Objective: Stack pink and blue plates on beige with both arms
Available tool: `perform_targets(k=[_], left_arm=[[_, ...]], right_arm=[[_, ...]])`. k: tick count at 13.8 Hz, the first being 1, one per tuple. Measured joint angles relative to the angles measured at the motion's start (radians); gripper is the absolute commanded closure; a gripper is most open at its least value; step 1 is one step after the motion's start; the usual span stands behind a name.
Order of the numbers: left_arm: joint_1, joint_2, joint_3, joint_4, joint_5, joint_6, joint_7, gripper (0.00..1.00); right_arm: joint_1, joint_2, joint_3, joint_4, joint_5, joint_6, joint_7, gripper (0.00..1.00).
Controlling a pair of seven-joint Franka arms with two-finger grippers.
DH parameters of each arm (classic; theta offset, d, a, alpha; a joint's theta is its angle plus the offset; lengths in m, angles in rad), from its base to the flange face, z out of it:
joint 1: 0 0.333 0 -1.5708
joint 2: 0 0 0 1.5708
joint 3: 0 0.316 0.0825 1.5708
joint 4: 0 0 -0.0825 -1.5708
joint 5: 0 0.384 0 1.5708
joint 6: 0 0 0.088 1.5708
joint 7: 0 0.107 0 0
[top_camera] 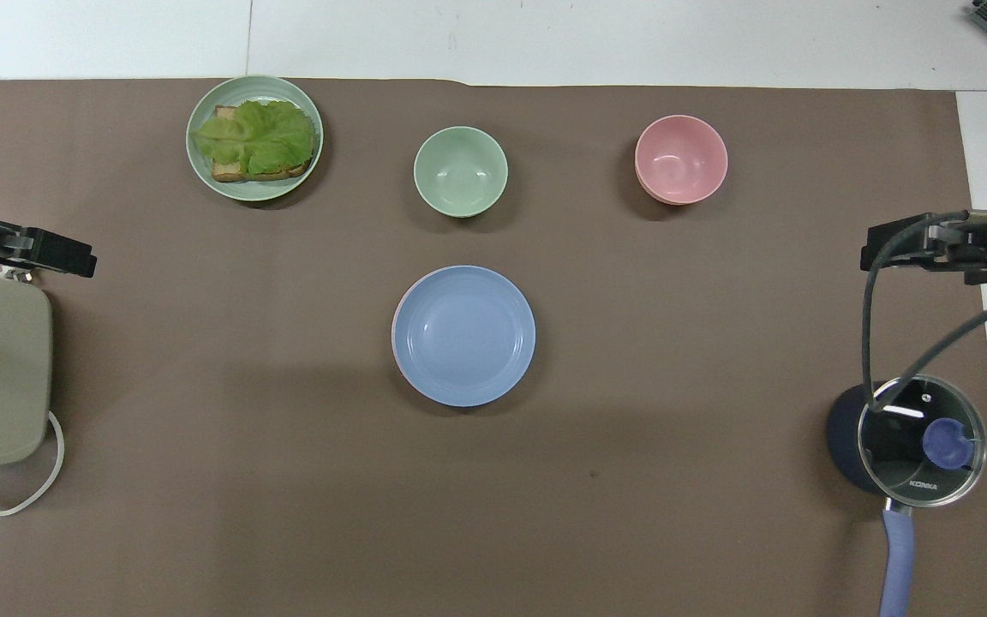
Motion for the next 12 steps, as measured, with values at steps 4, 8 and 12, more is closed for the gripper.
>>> perform_targets(k=[4, 8, 12], left_arm=[[0.0, 0.0, 0.0, 0.0, 0.0, 0.0, 0.0, 0.0], [0.0, 0.0, 0.0, 0.0, 0.0, 0.0, 0.0, 0.0], [0.0, 0.0, 0.0, 0.0, 0.0, 0.0, 0.0, 0.0]], right_arm=[[0.0, -0.002, -0.002, 0.0, 0.0, -0.035, -0.029, 0.0], [0.0, -0.002, -0.001, -0.001, 0.0, -0.035, -0.051, 0.0], [0.0, -0.002, -0.001, -0.001, 0.001, -0.035, -0.058, 0.0]])
